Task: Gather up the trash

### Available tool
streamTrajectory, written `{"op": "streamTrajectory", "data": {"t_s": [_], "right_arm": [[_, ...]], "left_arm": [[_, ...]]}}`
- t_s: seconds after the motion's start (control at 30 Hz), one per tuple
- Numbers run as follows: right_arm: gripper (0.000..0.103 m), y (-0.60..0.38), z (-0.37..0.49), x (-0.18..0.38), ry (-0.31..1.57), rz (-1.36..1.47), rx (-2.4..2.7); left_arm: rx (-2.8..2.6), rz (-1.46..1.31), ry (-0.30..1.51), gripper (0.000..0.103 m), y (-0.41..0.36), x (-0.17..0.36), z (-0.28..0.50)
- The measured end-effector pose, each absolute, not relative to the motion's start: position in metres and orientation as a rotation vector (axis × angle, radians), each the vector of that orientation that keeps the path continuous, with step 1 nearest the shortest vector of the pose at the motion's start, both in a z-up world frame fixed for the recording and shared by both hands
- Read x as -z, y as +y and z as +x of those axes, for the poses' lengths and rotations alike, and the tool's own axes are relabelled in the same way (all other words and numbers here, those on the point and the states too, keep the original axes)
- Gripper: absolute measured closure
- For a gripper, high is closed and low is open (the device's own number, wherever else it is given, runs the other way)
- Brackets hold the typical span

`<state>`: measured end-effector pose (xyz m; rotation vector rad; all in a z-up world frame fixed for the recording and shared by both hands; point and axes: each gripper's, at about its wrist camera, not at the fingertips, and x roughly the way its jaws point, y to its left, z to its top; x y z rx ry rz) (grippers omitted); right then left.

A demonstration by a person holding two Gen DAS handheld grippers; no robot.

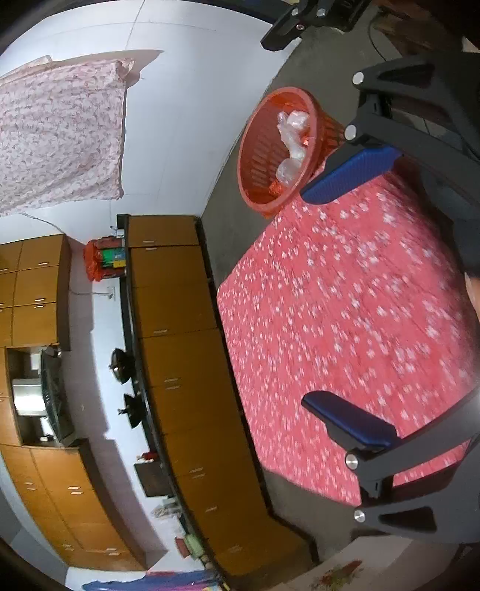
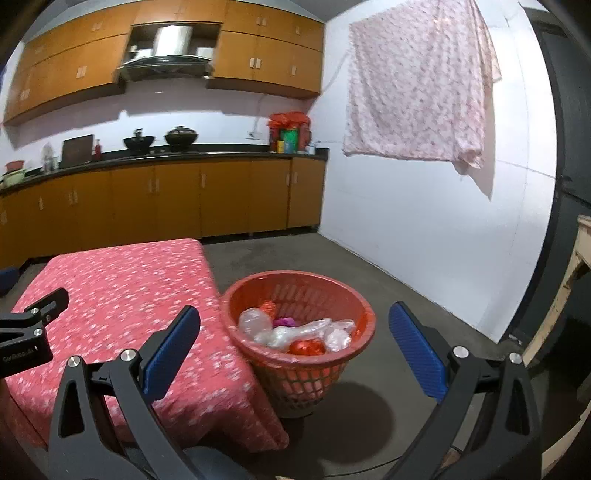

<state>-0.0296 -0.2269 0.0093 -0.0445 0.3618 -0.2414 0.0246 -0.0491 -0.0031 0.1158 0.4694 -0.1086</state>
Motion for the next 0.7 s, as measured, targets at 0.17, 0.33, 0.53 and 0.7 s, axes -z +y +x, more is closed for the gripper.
{"op": "streamTrajectory", "data": {"t_s": [0.17, 0.33, 0.53, 0.7], "right_arm": [[0.002, -0.214, -0.046, -0.009, 0.369, -0.038, 0.215], [0.002, -0.202, -0.061, -0.003, 0.38, -0.055, 0.226], [0.002, -0.201, -0.069, -0.003, 0.382, -0.053, 0.238], [0.002, -0.2, -0.074, -0.005, 0.369, -0.05, 0.238]], "left_arm": [[0.095, 0.14, 0.459, 0.004, -0.039, 0.0, -0.008], [0.089, 0.147, 0.462, 0.004, -0.032, 0.003, -0.024], [0.079, 0.119, 0.477, 0.004, -0.024, 0.003, -0.03], [0.073, 0.101, 0.475, 0.004, -0.023, 0.001, -0.032]]}}
